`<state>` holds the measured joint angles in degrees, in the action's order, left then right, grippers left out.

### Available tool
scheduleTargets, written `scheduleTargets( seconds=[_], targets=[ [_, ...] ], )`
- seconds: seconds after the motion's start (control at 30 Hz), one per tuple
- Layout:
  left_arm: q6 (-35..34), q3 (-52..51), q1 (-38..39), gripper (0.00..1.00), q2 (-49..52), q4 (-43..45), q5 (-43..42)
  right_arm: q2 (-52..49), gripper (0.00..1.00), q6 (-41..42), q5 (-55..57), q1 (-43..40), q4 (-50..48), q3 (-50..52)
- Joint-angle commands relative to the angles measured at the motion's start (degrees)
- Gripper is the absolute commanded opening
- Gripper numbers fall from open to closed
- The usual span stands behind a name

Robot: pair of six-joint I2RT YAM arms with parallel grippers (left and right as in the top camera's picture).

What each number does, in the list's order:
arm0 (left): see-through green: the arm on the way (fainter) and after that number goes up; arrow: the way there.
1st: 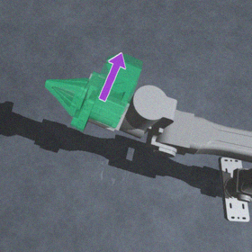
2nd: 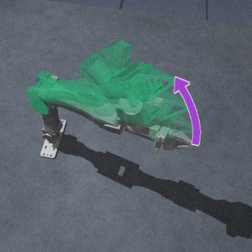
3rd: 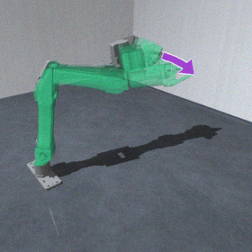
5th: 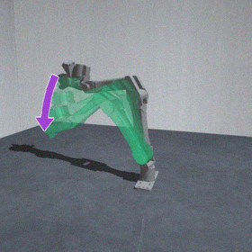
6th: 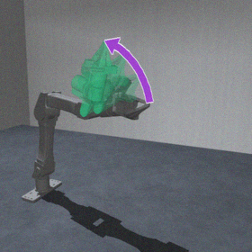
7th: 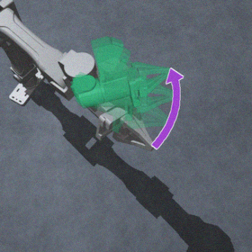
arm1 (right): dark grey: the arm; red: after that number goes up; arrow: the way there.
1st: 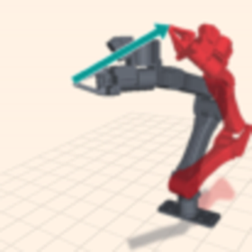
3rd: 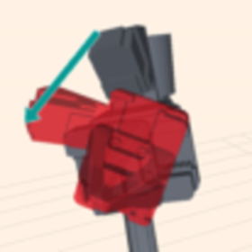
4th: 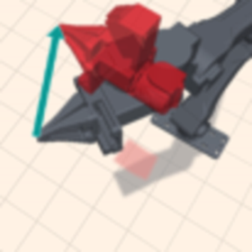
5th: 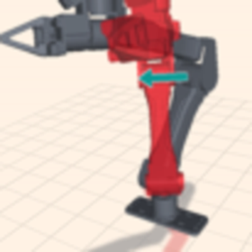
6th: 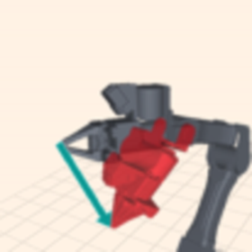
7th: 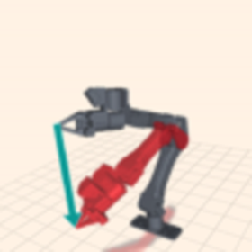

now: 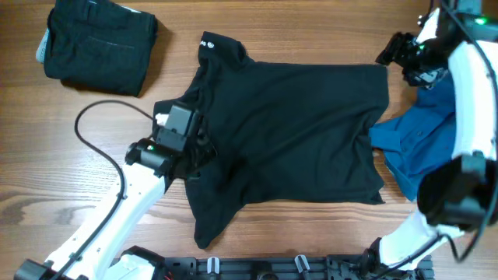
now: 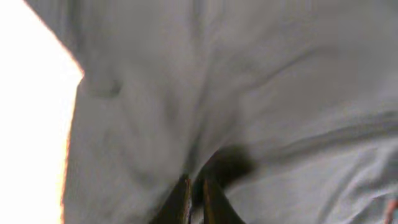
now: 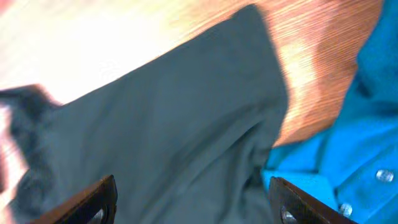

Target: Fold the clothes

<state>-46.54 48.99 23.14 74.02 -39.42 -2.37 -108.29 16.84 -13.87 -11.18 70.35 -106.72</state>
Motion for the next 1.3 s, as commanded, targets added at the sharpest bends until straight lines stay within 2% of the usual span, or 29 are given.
scheduleTargets(
  seconds=[0.0, 0.07, 0.13, 0.3, 0.5, 0.83, 1.07, 1.27],
  targets=[
    [9.3, 2.7, -0.3, 0.16, 1.4, 6.2, 2.3, 1.7, 0.75, -6.0, -10.6, 1.4, 4.3, -0.5],
    [12.5, 5.6, -1.6, 0.24, 4.9, 8.0, 2.3, 2.0, 0.74, -7.4, -12.1, 3.3, 7.7, -0.5],
    [14.1, 8.1, -3.0, 0.25, 8.4, 8.4, 2.3, 2.2, 0.73, -7.5, -12.1, 4.9, 9.2, -0.5],
    [19.6, 17.4, -6.8, 0.24, 22.8, 7.8, 1.8, 4.9, 0.72, -7.7, -11.9, 10.4, 10.5, -0.5],
    [20.3, 22.5, -9.5, 0.23, 33.1, 7.8, 1.9, 10.7, 0.73, -7.3, -11.9, 16.0, 10.8, -0.5],
    [23.9, 22.5, -13.5, 0.23, 37.8, 9.0, 2.2, 19.2, 0.73, -5.7, -11.9, 17.2, 11.9, -0.5],
    [23.9, 22.5, -14.3, 0.23, 40.8, 10.4, 2.5, 23.2, 0.73, -5.7, -11.9, 17.2, 14.8, -0.5],
    [23.8, 22.5, -17.3, 0.23, 41.5, 10.5, 7.7, 25.2, 0.73, -6.0, -11.9, 17.2, 17.4, -0.5]
  ],
)
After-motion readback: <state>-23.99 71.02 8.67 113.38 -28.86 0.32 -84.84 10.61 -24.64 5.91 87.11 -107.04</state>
